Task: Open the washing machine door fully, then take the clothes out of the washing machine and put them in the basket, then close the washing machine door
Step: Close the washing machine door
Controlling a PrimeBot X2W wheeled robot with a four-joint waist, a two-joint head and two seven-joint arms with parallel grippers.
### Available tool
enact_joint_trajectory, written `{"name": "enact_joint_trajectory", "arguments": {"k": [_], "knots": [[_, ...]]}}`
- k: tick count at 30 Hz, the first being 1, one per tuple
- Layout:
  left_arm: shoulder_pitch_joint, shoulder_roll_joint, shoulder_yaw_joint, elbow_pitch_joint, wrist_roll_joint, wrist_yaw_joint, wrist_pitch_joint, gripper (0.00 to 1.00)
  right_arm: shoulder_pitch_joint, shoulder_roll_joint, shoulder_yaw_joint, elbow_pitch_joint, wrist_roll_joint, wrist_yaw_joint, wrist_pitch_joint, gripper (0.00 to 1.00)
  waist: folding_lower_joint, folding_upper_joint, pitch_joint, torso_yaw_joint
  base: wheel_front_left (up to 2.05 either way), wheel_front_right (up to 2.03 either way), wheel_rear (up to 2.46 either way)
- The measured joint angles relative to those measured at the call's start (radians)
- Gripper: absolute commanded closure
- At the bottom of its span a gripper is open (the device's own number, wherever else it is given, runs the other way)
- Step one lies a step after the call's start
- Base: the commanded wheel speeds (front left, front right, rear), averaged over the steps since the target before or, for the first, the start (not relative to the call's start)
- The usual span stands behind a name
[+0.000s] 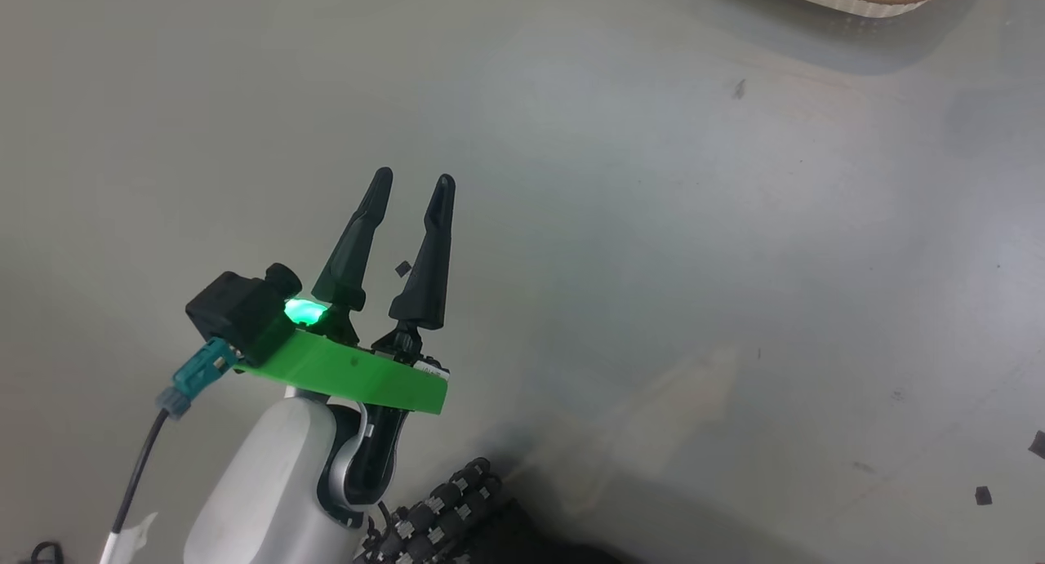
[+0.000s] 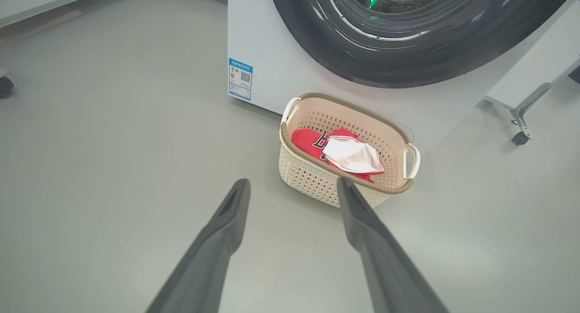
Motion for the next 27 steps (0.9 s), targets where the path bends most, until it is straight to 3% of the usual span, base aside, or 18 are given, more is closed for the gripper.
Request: {"name": "enact_joint_trajectory", "arguments": {"k": [10, 20, 27], "knots": [[0.000, -0.001, 0.001, -0.012, 0.000, 0.000, 0.000, 0.00, -0.083, -0.004, 0.031, 0.094, -0.040, 0.006, 0.016, 1.00, 0.0000, 0.0000, 0.032, 0.023, 0.00, 0.00, 0.00], [0.003, -0.001, 0.004, -0.010, -0.002, 0.000, 0.000, 0.00, -0.170, 0.010, 0.027, 0.158, -0.072, -0.037, 0.017, 1.00, 0.0000, 0.0000, 0.045, 0.028, 0.00, 0.00, 0.00], [0.007, -0.001, 0.014, -0.008, -0.002, 0.000, 0.000, 0.00, -0.209, 0.014, 0.032, 0.193, -0.085, -0.045, 0.016, 1.00, 0.0000, 0.0000, 0.053, 0.028, 0.00, 0.00, 0.00]]}}
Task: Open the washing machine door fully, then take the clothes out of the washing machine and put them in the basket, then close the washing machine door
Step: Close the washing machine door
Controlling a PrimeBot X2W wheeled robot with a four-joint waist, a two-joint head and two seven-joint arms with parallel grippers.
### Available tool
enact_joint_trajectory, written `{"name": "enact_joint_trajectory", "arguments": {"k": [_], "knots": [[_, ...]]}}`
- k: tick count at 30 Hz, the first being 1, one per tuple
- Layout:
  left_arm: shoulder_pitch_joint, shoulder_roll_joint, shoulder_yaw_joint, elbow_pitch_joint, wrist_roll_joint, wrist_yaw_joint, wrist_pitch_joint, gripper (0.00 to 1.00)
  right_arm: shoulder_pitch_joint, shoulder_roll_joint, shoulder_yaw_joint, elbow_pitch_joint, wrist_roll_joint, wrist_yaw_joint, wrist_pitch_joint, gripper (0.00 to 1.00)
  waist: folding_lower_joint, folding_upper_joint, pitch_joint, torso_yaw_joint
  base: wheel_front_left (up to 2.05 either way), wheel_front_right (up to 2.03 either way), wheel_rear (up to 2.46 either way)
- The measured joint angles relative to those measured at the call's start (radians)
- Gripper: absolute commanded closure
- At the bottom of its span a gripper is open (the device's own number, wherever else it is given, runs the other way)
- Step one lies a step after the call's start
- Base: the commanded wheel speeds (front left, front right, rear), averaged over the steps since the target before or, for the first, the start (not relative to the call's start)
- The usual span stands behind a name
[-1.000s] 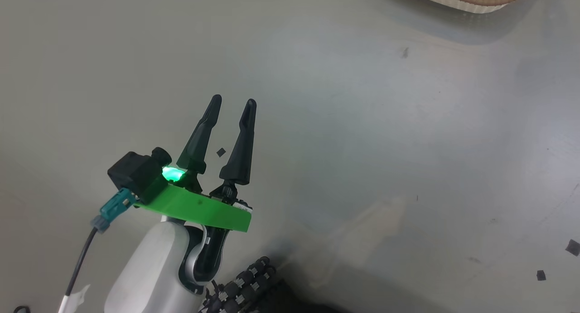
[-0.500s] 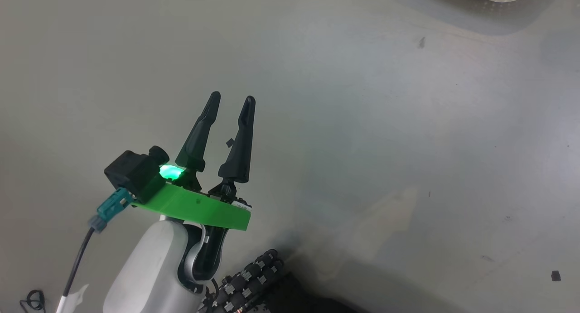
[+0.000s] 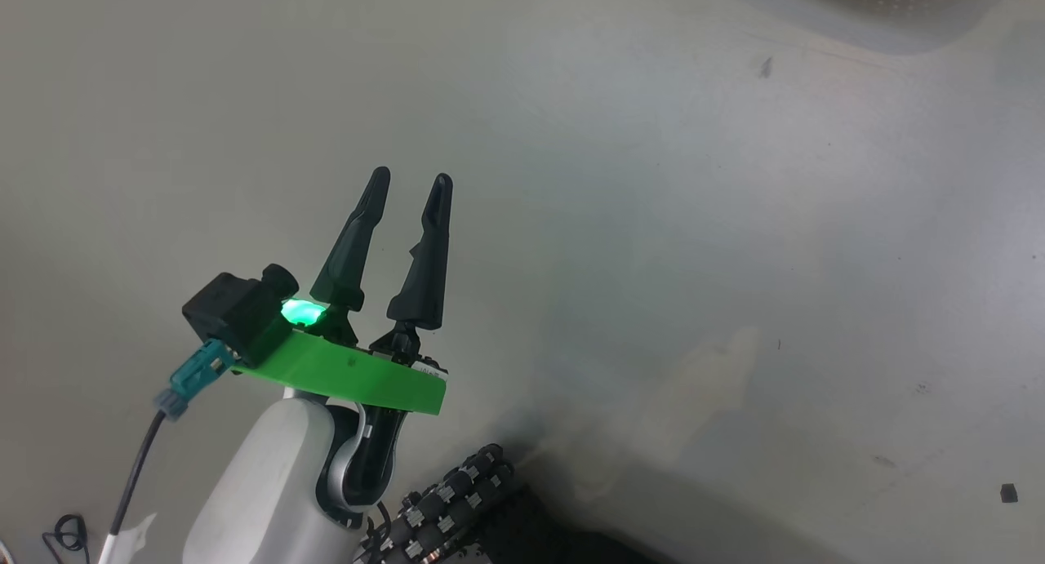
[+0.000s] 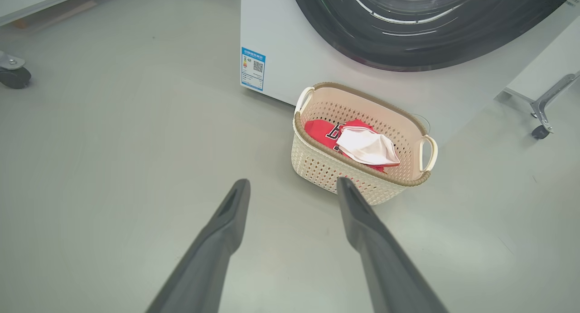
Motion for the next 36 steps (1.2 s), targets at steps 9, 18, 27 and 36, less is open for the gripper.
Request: {"name": "enact_joint_trajectory", "arguments": {"k": [9, 18, 27, 36], "knots": [[-0.002, 0.000, -0.011, 0.005, -0.002, 0.000, 0.000, 0.00, -0.019, 0.004, 0.012, 0.049, -0.008, -0.001, -0.028, 1.00, 0.0000, 0.0000, 0.000, 0.001, 0.00, 0.00, 0.00], [-0.033, -0.002, -0.038, 0.029, 0.001, 0.000, 0.000, 0.00, 0.052, -0.061, 0.014, 0.105, -0.012, 0.004, -0.114, 1.00, -0.0001, 0.0001, -0.042, 0.016, 0.00, 0.00, 0.00], [-0.036, -0.002, 0.020, 0.079, 0.081, 0.000, 0.000, 0.00, 0.204, -0.049, 0.019, 0.148, 0.014, 0.027, -0.212, 1.00, 0.0000, 0.0000, -0.135, 0.000, 0.00, 0.00, 0.00], [-0.031, 0.003, 0.072, 0.114, 0.139, 0.000, 0.000, 0.00, 0.383, 0.016, 0.003, 0.152, 0.078, 0.036, -0.233, 1.00, 0.0000, 0.0000, -0.246, -0.060, 0.00, 0.00, 0.00]]}}
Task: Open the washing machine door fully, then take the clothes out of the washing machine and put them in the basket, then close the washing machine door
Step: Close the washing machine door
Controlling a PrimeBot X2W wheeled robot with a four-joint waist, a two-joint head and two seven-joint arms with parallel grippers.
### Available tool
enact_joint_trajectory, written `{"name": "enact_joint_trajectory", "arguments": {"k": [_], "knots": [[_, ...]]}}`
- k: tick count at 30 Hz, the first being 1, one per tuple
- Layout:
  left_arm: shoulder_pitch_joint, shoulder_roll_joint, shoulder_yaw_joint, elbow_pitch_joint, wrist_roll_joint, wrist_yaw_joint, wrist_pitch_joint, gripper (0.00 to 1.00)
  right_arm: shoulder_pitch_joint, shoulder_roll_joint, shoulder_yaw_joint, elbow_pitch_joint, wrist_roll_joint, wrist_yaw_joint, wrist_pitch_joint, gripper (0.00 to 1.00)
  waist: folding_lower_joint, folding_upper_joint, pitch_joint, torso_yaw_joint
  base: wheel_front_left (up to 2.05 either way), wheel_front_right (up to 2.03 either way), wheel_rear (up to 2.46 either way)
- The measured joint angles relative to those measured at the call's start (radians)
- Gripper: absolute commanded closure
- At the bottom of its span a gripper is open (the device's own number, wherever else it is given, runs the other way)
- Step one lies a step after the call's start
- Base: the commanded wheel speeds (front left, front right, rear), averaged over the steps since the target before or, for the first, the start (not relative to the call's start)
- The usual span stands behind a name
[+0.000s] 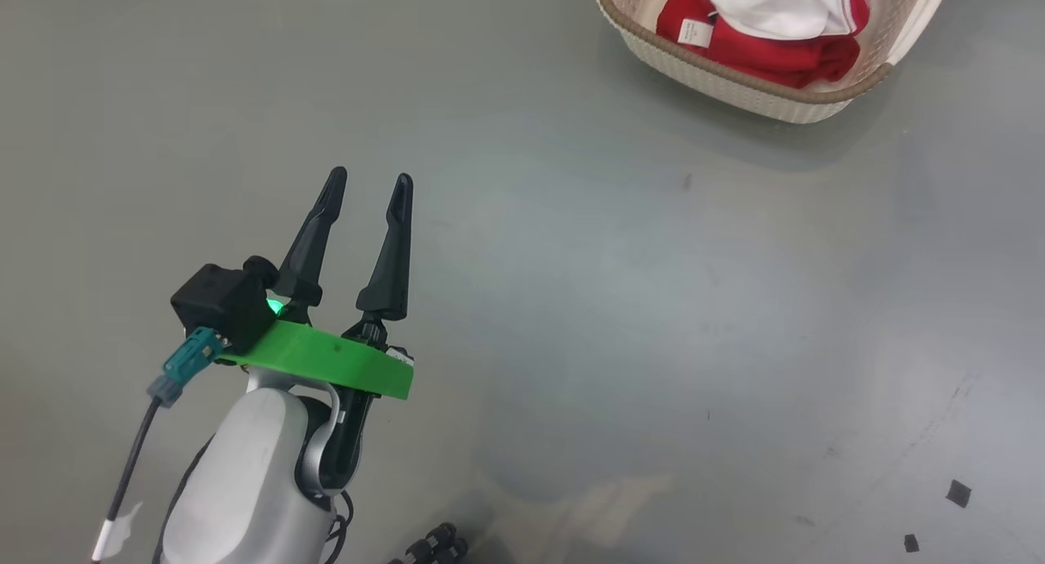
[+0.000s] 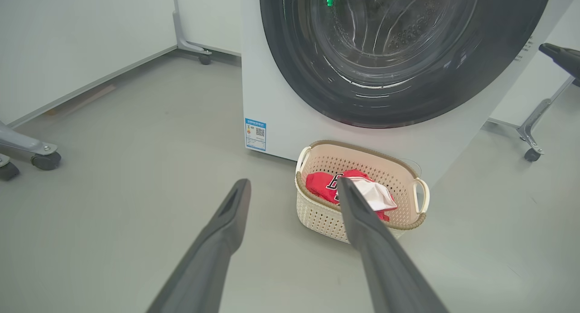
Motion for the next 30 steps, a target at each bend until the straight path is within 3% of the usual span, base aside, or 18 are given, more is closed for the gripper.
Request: {"name": "enact_joint_trajectory", "arguments": {"k": [11, 19, 30], "knots": [[0.070, 0.047, 0.034, 0.029, 0.030, 0.000, 0.000, 0.00, 0.189, 0.079, -0.017, -0.035, 0.064, 0.009, -0.006, 1.00, 0.0000, 0.0000, -0.131, -0.093, 0.00, 0.00, 0.00], [0.149, 0.069, 0.083, 0.034, 0.036, 0.000, 0.000, 0.00, 0.404, 0.173, -0.079, -0.175, 0.160, 0.005, -0.006, 1.00, -0.0001, 0.0000, -0.272, -0.193, 0.00, 0.00, 0.00], [0.229, 0.079, 0.108, 0.029, 0.037, 0.000, 0.000, 0.00, 0.642, 0.229, -0.140, -0.269, 0.207, -0.047, -0.006, 1.00, -0.0001, 0.0000, -0.389, -0.270, 0.00, 0.00, 0.00]]}}
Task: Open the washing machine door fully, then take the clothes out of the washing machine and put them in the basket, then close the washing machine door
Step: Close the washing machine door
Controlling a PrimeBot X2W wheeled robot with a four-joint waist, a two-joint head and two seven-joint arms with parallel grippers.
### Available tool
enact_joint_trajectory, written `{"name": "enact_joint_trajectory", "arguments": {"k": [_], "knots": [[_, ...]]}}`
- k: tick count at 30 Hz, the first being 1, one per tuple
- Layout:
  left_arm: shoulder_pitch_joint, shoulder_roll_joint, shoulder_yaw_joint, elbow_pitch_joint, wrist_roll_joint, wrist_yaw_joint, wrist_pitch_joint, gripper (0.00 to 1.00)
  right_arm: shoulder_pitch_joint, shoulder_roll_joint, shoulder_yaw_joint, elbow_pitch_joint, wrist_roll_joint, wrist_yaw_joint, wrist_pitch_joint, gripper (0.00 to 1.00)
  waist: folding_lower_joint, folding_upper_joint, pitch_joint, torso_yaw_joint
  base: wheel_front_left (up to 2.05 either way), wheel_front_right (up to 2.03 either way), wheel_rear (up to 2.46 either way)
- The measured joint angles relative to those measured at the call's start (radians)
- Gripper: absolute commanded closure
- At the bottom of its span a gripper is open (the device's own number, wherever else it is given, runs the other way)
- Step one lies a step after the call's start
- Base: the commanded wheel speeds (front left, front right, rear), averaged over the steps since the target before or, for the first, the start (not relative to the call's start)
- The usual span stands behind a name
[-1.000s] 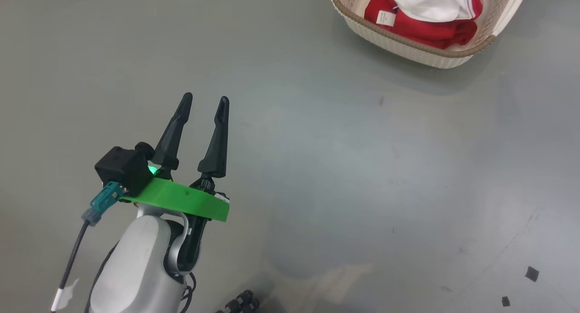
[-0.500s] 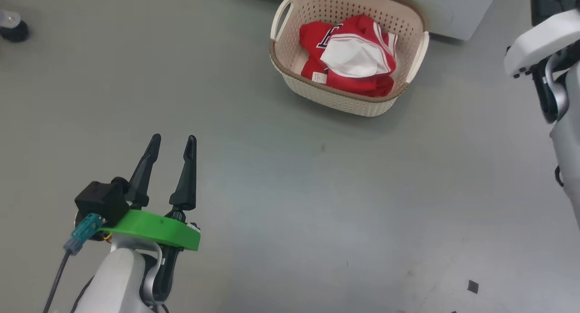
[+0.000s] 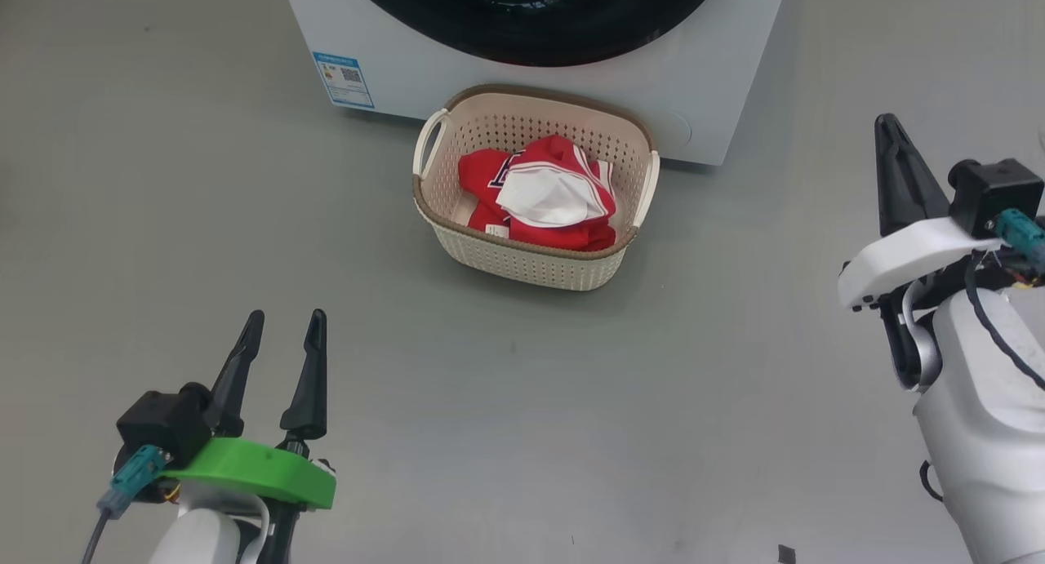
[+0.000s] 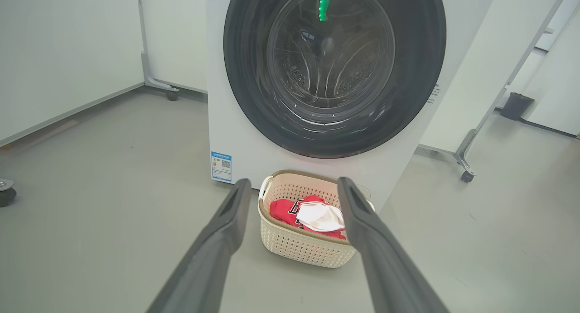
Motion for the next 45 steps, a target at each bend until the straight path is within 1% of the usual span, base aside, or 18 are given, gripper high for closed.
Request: {"name": "enact_joint_trajectory", "arguments": {"k": [1, 4, 6, 11, 12, 17, 18, 19, 20, 26, 30, 35, 38, 39, 45], "knots": [[0.008, 0.003, 0.002, 0.000, 0.000, 0.000, 0.000, 0.00, 0.019, 0.006, -0.005, -0.010, 0.005, -0.007, 0.000, 1.00, 0.0000, 0.0000, -0.009, -0.006, 0.00, 0.00, 0.00], [0.031, 0.010, 0.015, -0.004, 0.000, 0.000, 0.000, 0.00, 0.071, 0.022, -0.015, -0.044, 0.015, -0.009, 0.000, 1.00, 0.0000, 0.0000, -0.035, -0.021, 0.00, 0.00, 0.00], [0.050, 0.011, 0.019, -0.010, 0.000, 0.000, 0.000, 0.00, 0.119, 0.034, -0.020, -0.080, 0.017, -0.017, 0.000, 1.00, 0.0000, 0.0000, -0.056, -0.037, 0.00, 0.00, 0.00], [0.075, 0.007, 0.048, -0.021, 0.000, 0.000, 0.000, 0.00, 0.205, 0.048, -0.036, -0.132, 0.019, -0.036, 0.000, 1.00, 0.0000, 0.0000, -0.083, -0.057, 0.00, 0.00, 0.00], [0.081, 0.007, 0.049, -0.022, 0.000, 0.000, 0.000, 0.00, 0.222, 0.050, -0.038, -0.146, 0.019, -0.043, 0.000, 1.00, 0.0000, 0.0000, -0.086, -0.061, 0.00, 0.00, 0.00], [0.092, 0.005, 0.044, -0.035, 0.000, 0.000, 0.000, 0.00, 0.292, 0.055, -0.061, -0.213, 0.018, -0.057, 0.000, 1.00, 0.0000, 0.0000, -0.095, -0.072, 0.00, 0.00, 0.00], [0.092, 0.005, 0.044, -0.038, 0.000, 0.000, 0.000, 0.00, 0.307, 0.056, -0.066, -0.226, 0.018, -0.061, 0.000, 0.62, 0.0000, 0.0000, -0.095, -0.072, 0.00, 0.00, 0.00], [0.093, 0.005, 0.044, -0.041, 0.000, 0.000, 0.000, 0.00, 0.322, 0.056, -0.072, -0.239, 0.018, -0.062, 0.000, 0.26, 0.0000, 0.0000, -0.095, -0.072, 0.00, 0.00, 0.00], [0.094, 0.004, 0.044, -0.044, 0.000, 0.000, 0.000, 0.00, 0.338, 0.056, -0.076, -0.254, 0.016, -0.064, 0.000, 0.00, 0.0000, 0.0000, -0.095, -0.071, 0.00, 0.00, 0.00], [0.105, 0.003, 0.044, -0.053, 0.000, 0.000, 0.000, 0.00, 0.416, 0.066, -0.088, -0.332, -0.006, -0.070, 0.000, 0.00, 0.0000, 0.0000, -0.096, -0.067, 0.00, 0.00, 0.00], [0.117, 0.003, 0.044, -0.053, 0.000, 0.000, 0.000, 0.00, 0.467, 0.079, -0.093, -0.363, -0.017, -0.078, 0.000, 0.00, 0.0000, 0.0000, -0.099, -0.064, 0.00, 0.00, 0.00], [0.117, 0.001, 0.044, -0.058, 0.000, 0.000, 0.000, 0.00, 0.516, 0.084, -0.092, -0.396, -0.049, -0.078, 0.000, 0.00, 0.0000, 0.0000, -0.103, -0.062, 0.00, 0.00, 0.00], [0.125, 0.000, 0.020, -0.047, -0.010, 0.000, 0.000, 0.00, 0.550, 0.097, -0.095, -0.412, -0.058, -0.081, 0.000, 0.00, 0.0000, 0.0000, -0.113, -0.059, 0.00, 0.00, 0.00], [0.136, -0.002, 0.012, -0.044, -0.013, 0.000, 0.000, 0.00, 0.562, 0.102, -0.099, -0.417, -0.058, -0.088, 0.000, 0.00, 0.0000, 0.0000, -0.117, -0.058, 0.00, 0.00, 0.00], [0.169, 0.005, 0.000, -0.031, -0.016, 0.000, 0.000, 0.00, 0.615, 0.118, -0.117, -0.448, -0.058, -0.088, 0.000, 0.00, 0.0000, 0.0000, -0.134, -0.053, 0.00, 0.00, 0.00]]}}
